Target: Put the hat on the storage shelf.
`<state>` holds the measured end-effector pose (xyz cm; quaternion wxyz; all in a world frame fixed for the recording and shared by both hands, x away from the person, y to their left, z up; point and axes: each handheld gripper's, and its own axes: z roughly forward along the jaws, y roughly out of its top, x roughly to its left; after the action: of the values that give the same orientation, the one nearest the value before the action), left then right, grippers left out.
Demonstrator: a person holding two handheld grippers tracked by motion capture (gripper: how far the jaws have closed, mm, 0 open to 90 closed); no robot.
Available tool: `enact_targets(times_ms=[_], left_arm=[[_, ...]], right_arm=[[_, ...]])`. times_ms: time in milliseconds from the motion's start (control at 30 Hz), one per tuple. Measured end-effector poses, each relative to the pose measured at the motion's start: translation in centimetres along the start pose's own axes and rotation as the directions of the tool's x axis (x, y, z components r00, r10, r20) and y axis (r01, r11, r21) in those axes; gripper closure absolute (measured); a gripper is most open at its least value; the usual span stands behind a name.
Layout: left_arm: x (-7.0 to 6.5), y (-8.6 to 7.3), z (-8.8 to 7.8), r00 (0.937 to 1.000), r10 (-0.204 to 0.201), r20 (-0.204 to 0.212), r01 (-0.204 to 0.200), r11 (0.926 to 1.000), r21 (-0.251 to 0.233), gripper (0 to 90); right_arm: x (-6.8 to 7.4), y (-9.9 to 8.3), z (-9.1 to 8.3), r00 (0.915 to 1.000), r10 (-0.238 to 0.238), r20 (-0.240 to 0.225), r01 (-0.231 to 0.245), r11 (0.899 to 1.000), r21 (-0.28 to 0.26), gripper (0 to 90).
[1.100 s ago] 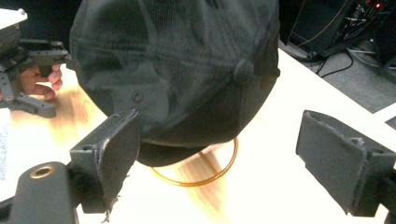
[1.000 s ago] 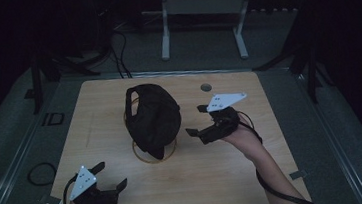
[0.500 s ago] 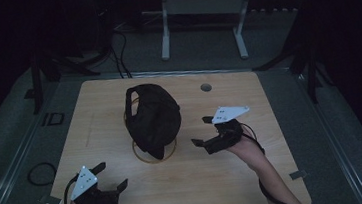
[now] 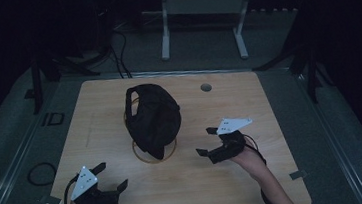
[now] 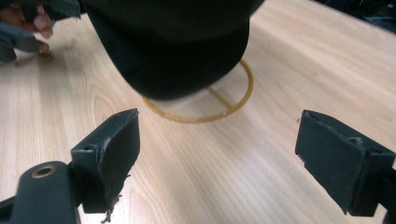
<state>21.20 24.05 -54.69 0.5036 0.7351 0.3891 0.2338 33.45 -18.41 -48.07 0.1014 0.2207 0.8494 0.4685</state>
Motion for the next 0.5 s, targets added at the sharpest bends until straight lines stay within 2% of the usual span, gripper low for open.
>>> enact_targets(times_ms=[500], left_arm=[[0.1,-0.1,0.1,1.0,0.002,0.002,-0.002,1.0,0.008,2.7]], right_arm=[[-0.2,-4.1,0.3,0.9992,0.04,-0.003,-0.04,0.999,0.031,13.7]])
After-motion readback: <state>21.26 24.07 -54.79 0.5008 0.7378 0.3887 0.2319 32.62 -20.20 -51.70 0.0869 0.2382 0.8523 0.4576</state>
